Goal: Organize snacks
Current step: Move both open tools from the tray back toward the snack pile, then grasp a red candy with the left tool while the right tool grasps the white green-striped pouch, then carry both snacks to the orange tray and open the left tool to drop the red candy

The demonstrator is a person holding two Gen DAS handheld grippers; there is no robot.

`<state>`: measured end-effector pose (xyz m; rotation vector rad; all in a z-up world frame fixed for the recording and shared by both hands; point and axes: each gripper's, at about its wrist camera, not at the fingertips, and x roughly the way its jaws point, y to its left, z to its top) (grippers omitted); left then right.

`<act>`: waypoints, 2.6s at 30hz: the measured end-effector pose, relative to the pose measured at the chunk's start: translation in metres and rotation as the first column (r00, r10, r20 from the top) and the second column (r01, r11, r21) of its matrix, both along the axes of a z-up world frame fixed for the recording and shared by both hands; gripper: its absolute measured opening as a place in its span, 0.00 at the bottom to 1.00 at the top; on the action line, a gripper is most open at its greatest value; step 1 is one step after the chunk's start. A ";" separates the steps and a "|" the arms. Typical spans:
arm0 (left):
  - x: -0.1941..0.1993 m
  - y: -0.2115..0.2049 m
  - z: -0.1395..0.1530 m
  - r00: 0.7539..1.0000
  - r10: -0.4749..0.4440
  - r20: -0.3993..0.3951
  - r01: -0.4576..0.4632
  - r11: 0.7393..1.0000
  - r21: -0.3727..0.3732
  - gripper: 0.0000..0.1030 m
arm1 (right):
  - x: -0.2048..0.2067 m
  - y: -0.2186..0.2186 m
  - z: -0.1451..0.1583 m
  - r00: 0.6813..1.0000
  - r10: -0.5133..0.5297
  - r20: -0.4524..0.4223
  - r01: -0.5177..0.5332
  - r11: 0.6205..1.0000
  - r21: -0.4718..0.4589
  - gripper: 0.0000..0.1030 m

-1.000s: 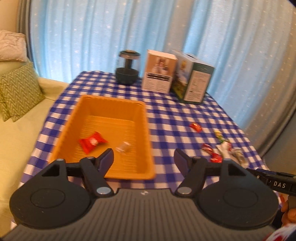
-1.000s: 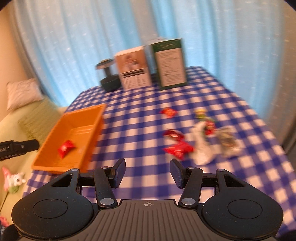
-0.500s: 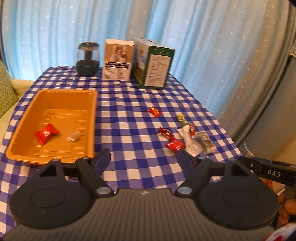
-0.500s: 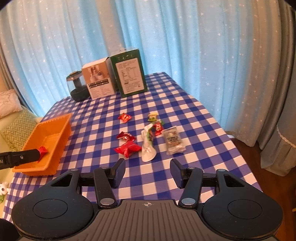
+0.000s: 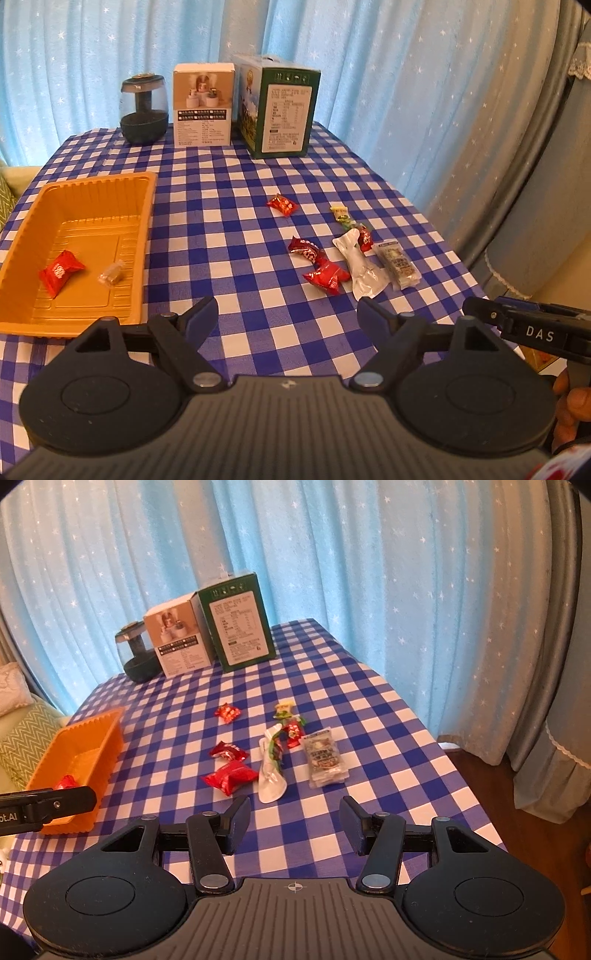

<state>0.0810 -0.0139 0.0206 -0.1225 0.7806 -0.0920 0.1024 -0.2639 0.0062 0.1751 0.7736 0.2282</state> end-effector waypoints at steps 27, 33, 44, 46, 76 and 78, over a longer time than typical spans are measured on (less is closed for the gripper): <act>0.140 -0.066 -0.099 0.944 -0.308 -0.115 0.323 0.935 0.146 0.40 | 0.092 -0.016 -0.061 0.996 -0.056 -0.066 0.059 0.998 0.039 0.52; 0.155 -0.075 -0.111 0.914 -0.373 -0.159 0.397 0.902 0.170 0.35 | 0.099 -0.014 -0.067 0.996 -0.060 -0.070 0.064 0.997 0.048 0.52; 0.123 -0.047 -0.111 0.958 -0.254 -0.132 0.272 0.951 0.149 0.24 | 0.113 0.019 -0.065 0.997 0.075 -0.030 -0.073 0.996 0.052 0.52; 0.114 -0.037 -0.108 0.968 -0.219 -0.120 0.234 0.962 0.137 0.24 | 0.120 0.030 -0.065 0.994 0.106 -0.020 -0.105 0.994 0.043 0.52; 0.057 0.004 -0.089 0.994 -0.055 -0.094 0.056 0.998 0.007 0.24 | 0.135 0.088 -0.084 0.981 0.179 -0.071 -0.186 0.975 -0.122 0.22; 0.053 0.005 -0.086 0.995 -0.051 -0.091 0.052 0.999 0.005 0.24 | 0.121 0.091 -0.078 0.981 0.188 -0.052 -0.193 0.971 -0.142 0.22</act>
